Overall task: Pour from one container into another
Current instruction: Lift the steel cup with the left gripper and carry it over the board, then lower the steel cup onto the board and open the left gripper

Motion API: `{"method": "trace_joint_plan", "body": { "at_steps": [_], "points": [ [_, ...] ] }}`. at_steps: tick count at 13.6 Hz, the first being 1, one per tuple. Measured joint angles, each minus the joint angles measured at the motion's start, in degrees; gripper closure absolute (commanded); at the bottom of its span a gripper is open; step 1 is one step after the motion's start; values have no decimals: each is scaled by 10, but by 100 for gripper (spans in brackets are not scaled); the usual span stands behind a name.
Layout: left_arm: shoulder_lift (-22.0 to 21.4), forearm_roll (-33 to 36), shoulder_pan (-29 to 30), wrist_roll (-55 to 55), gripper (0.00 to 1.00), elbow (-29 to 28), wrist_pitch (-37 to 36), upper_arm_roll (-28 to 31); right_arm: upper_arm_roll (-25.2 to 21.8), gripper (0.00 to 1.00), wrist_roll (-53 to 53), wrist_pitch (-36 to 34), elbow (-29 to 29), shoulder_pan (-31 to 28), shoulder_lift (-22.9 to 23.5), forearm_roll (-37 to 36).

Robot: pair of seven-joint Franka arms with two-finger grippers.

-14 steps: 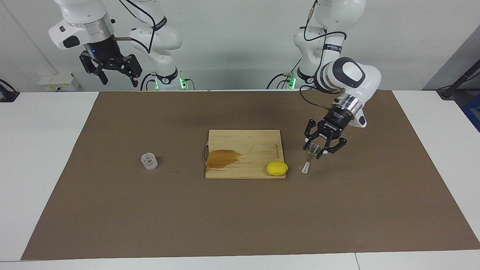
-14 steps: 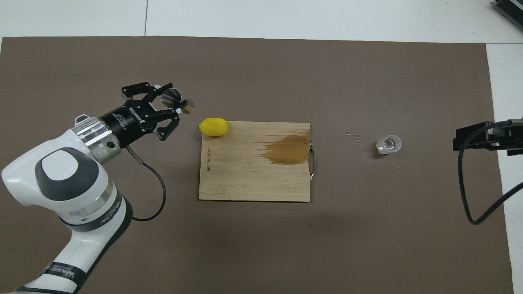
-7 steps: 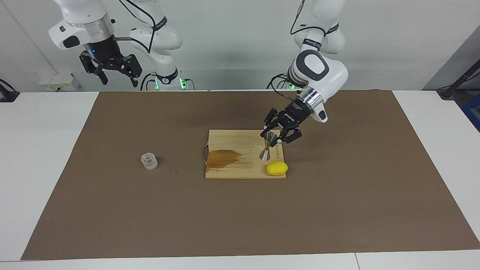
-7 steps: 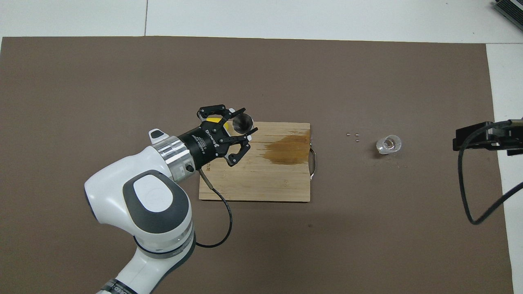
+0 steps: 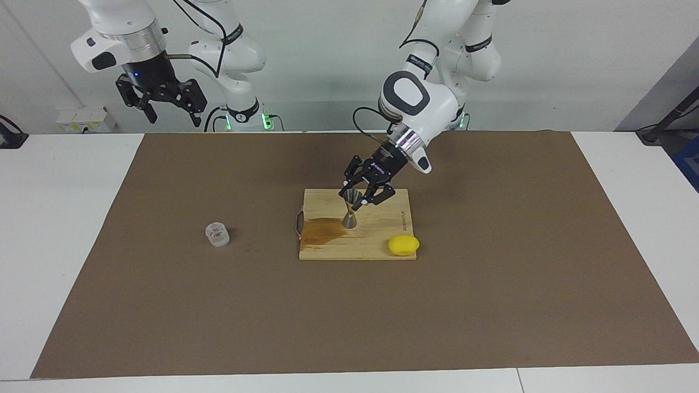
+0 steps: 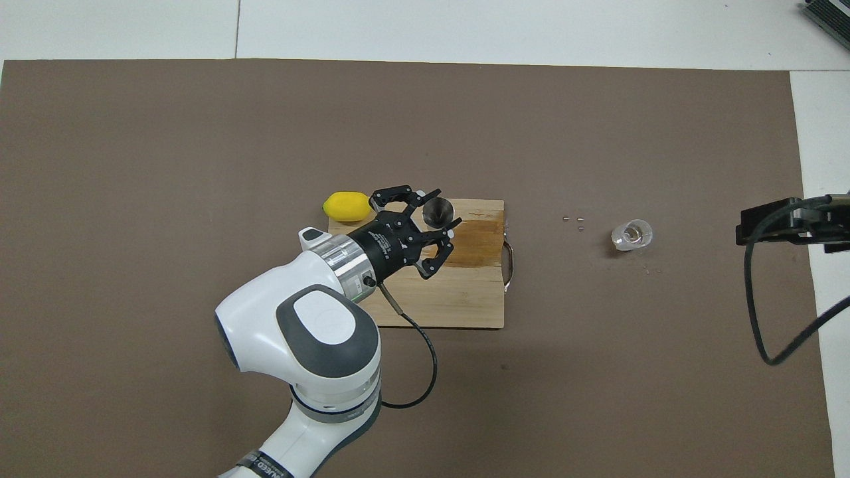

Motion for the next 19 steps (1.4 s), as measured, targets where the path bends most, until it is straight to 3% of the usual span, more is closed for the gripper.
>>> {"method": "trace_joint_plan", "body": {
  "at_steps": [7, 19],
  "points": [
    [46, -5, -35, 0, 100, 13, 40, -16, 0, 0, 0, 0, 0, 0, 0, 0],
    [59, -11, -44, 0, 98, 13, 58, -16, 0, 0, 0, 0, 0, 0, -1, 0]
  ]
}}
